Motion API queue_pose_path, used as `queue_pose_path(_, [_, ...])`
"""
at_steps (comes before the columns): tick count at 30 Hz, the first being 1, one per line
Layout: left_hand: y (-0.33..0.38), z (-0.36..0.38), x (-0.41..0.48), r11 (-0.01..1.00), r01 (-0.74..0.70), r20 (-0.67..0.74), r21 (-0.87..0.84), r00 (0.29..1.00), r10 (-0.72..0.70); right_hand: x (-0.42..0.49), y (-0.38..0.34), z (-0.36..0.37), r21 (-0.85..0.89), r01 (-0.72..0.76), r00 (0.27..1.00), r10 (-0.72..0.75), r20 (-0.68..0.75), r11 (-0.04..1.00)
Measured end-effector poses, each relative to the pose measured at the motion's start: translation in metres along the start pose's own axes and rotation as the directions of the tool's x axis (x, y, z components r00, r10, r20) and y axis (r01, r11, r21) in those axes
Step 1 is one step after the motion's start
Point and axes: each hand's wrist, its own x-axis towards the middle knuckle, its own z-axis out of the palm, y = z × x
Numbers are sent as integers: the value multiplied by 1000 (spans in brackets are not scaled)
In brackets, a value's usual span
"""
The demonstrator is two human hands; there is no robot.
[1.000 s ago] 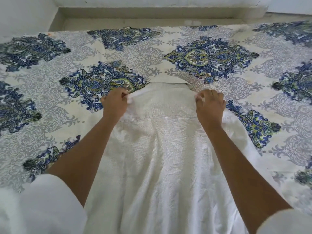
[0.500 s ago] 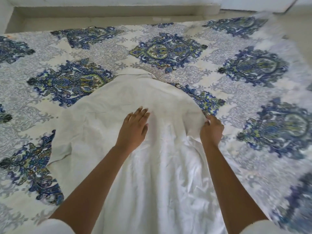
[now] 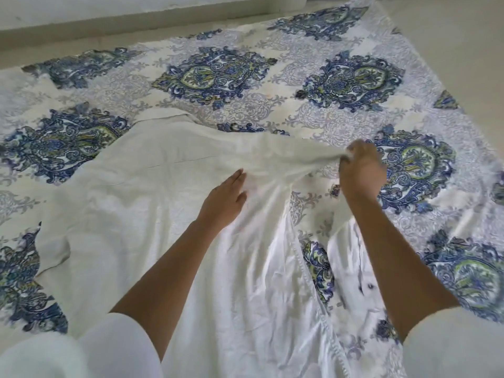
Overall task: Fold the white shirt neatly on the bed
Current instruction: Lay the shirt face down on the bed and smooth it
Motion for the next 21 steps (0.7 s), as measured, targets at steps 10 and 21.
queue_pose_path(10, [6, 32, -28, 970, 8, 148, 242, 988, -45, -31, -10, 26, 209, -47, 866, -65, 496, 977])
queue_pose_path(21, [51, 74, -64, 974, -145, 41, 173, 989, 140, -205, 20, 48, 31, 160, 910, -160, 383, 987])
